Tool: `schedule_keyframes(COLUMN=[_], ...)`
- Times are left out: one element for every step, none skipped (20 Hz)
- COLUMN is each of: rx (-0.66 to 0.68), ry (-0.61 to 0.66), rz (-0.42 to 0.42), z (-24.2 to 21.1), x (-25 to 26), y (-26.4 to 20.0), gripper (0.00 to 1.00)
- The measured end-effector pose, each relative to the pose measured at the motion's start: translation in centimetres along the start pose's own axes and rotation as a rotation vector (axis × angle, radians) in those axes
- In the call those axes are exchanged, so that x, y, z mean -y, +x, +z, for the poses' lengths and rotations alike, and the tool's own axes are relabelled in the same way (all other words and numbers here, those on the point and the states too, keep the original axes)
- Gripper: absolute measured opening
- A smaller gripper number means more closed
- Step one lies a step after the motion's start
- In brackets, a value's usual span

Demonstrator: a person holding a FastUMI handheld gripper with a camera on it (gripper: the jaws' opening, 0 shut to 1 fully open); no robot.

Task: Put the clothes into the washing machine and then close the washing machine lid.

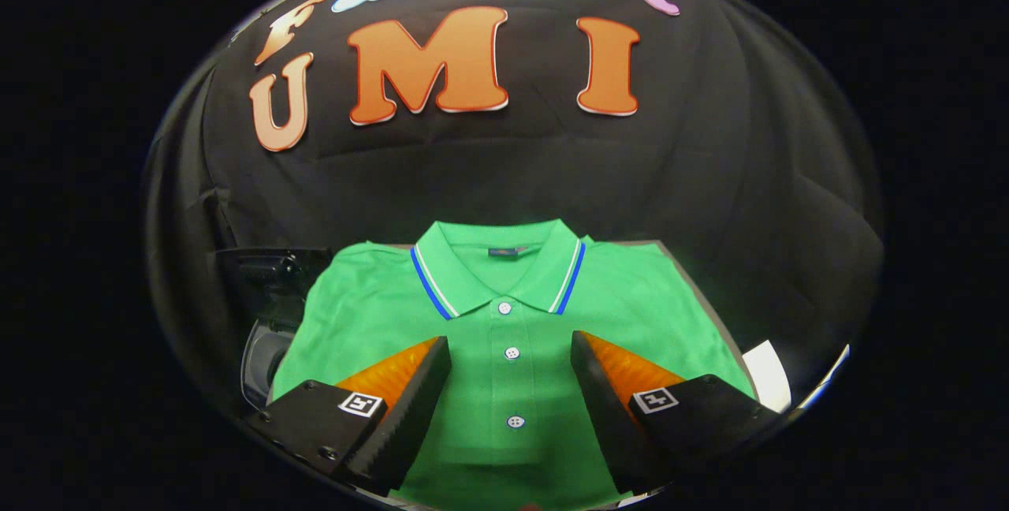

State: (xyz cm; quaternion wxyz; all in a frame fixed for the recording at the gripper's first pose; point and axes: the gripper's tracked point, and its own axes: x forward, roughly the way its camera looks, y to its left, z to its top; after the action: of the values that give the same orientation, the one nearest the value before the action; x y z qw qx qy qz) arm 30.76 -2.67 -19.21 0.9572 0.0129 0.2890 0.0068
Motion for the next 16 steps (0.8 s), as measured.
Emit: schedule_keyframes(rx=[-0.021, -0.012, -0.042, -0.04, -0.062, -0.064, -0.065, -0.061, -0.06, -0.066, -0.084, -0.096, -0.101, -0.112, -0.122, -0.141], ry=[-0.001, 0.006, 0.01, 0.018, 0.003, -0.02, -0.028, -0.009, 0.014, 0.005, -0.02, -0.035, -0.038, -0.046, -0.06, -0.079], rz=[0.002, -0.008, -0.014, -0.02, -0.023, -0.017, -0.015, -0.017, -0.019, -0.019, -0.01, -0.005, 0.0, -0.005, -0.021, -0.029], z=[-0.2, 0.2, -0.2, 0.1, -0.1, -0.1, -0.1, -0.1, -0.1, -0.2, -0.4, -0.5, -0.4, -0.4, -0.4, -0.4], x=[0.0, 0.2, 0.3, 0.1, 0.0, -0.1, -0.1, -0.2, -0.2, -0.1, -0.3, -0.3, -0.6, -0.7, -0.7, -1.0], y=[0.3, 0.5, 0.6, 0.4, 0.5, 0.4, 0.5, 0.3, 0.3, 0.3, 0.2, 0.2, 0.1, 0.0, 0.0, 0.0], gripper=[1.0, 0.99, 0.99, 0.97, 0.96, 0.94, 0.92, 0.9, 0.88, 0.86, 0.84, 0.82, 0.77, 0.63, 0.56, 0.51])
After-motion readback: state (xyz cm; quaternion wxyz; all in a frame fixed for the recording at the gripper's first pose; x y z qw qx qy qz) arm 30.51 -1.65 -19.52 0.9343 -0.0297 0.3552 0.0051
